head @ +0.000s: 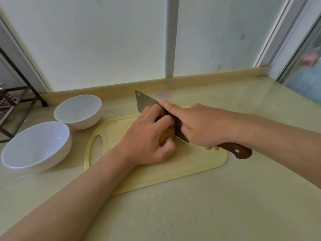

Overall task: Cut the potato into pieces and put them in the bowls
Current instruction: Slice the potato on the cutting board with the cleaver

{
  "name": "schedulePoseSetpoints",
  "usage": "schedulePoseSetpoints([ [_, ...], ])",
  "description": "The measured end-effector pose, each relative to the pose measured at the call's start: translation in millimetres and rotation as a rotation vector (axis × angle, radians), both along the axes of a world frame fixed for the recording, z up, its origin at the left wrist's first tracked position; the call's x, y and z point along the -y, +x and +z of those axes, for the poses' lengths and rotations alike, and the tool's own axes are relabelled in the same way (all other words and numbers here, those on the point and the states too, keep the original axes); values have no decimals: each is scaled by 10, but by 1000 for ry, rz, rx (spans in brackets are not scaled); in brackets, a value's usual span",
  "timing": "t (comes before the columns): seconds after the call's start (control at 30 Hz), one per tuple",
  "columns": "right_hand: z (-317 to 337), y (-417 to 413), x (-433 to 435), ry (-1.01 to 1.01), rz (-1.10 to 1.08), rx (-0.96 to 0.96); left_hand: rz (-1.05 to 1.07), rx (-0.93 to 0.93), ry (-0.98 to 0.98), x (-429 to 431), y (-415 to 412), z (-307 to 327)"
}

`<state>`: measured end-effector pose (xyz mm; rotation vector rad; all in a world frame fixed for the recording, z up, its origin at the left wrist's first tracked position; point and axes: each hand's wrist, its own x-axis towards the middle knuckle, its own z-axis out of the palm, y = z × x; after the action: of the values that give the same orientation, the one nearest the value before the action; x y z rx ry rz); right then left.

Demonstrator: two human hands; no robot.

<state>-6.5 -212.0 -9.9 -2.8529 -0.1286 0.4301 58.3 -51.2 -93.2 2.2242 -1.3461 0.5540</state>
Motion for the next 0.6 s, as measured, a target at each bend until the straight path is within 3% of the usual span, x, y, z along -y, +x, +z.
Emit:
schedulePoseSetpoints([
  [0.6, 306, -237, 38, 31, -74, 61, -52, -18, -3, -40, 23, 23],
])
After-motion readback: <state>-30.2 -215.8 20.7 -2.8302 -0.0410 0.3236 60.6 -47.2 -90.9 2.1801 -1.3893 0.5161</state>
